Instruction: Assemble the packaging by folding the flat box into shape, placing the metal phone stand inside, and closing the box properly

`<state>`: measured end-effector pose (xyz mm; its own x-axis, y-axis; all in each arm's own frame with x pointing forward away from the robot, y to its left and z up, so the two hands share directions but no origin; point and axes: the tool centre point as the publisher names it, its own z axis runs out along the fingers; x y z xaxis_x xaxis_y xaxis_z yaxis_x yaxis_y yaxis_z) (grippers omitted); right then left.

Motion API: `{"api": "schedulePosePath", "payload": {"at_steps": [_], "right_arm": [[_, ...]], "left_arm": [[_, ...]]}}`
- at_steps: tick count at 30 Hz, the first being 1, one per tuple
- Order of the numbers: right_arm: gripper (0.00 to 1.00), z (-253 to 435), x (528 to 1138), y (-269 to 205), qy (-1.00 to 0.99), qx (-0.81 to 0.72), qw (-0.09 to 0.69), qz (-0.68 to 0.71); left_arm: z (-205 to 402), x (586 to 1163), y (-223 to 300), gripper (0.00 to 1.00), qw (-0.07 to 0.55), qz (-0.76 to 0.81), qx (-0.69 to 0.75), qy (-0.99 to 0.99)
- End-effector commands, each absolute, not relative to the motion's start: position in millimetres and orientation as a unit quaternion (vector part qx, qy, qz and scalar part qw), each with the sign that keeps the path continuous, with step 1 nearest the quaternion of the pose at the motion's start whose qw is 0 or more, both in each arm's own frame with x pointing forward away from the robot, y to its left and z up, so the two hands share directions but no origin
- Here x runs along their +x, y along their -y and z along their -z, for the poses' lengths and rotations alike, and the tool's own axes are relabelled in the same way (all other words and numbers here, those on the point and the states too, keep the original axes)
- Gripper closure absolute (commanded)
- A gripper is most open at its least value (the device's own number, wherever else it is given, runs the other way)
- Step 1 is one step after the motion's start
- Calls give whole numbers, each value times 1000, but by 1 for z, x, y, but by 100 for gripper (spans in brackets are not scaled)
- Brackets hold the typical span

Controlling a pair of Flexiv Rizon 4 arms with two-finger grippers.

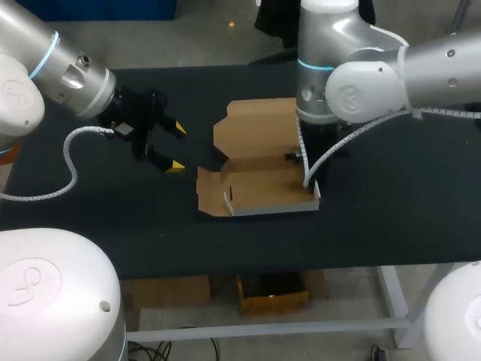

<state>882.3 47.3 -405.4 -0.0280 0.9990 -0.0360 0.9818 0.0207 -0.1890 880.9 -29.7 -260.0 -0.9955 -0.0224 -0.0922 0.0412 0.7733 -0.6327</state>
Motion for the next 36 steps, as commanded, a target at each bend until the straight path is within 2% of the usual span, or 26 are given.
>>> {"api": "schedulePosePath", "payload": {"at_steps": [1,36], "right_arm": [[100,411,885,-50,711,-695,57,-94],[100,416,884,-48,705,-701,49,-98]], "left_arm": [[259,881,30,0,46,335,5,-941],[259,881,30,0,46,335,5,-941]]}}
